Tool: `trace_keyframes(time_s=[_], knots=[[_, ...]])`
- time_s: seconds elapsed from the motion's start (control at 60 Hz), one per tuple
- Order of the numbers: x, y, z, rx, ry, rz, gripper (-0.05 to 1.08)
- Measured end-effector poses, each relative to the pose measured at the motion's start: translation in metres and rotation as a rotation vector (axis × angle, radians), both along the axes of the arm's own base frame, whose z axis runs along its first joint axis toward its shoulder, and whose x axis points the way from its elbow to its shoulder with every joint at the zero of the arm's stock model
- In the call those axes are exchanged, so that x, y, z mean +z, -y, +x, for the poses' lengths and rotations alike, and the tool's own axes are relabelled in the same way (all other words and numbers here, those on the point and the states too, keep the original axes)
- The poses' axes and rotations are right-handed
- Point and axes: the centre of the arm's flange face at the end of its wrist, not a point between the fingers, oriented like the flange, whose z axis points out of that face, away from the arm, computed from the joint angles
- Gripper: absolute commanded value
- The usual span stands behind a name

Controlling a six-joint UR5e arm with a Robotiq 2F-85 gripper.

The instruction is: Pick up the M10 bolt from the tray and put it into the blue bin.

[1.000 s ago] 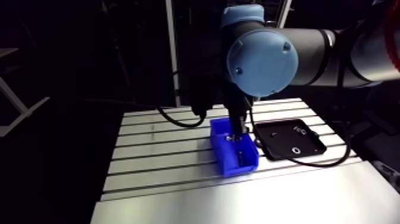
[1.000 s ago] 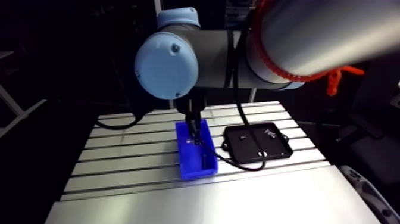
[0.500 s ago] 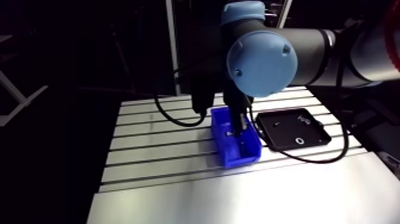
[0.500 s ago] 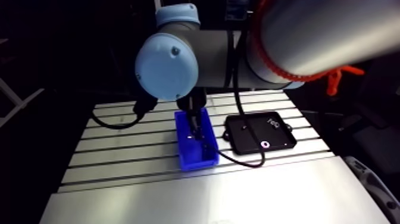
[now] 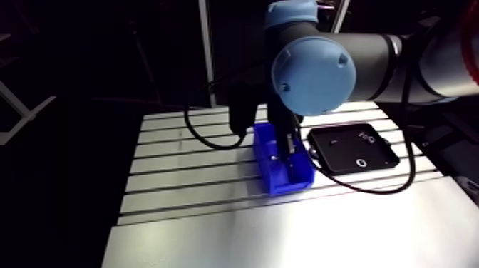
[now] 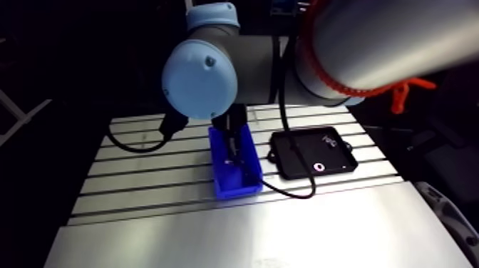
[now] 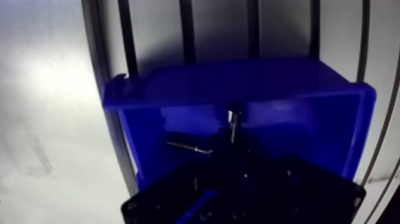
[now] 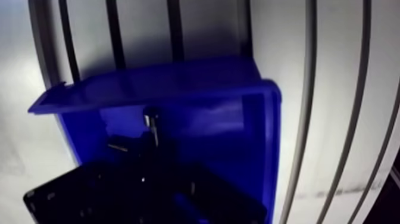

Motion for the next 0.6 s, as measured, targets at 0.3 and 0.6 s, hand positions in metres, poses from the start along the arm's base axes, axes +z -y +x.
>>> trace_keyframes(time_s=[0.3,0.6], knots=[[0.000,-0.003,-0.003,-0.028,-0.057,0.012,0.01],[0.021,-0.001,0.000,-0.037,-0.100,0.035,0.01]])
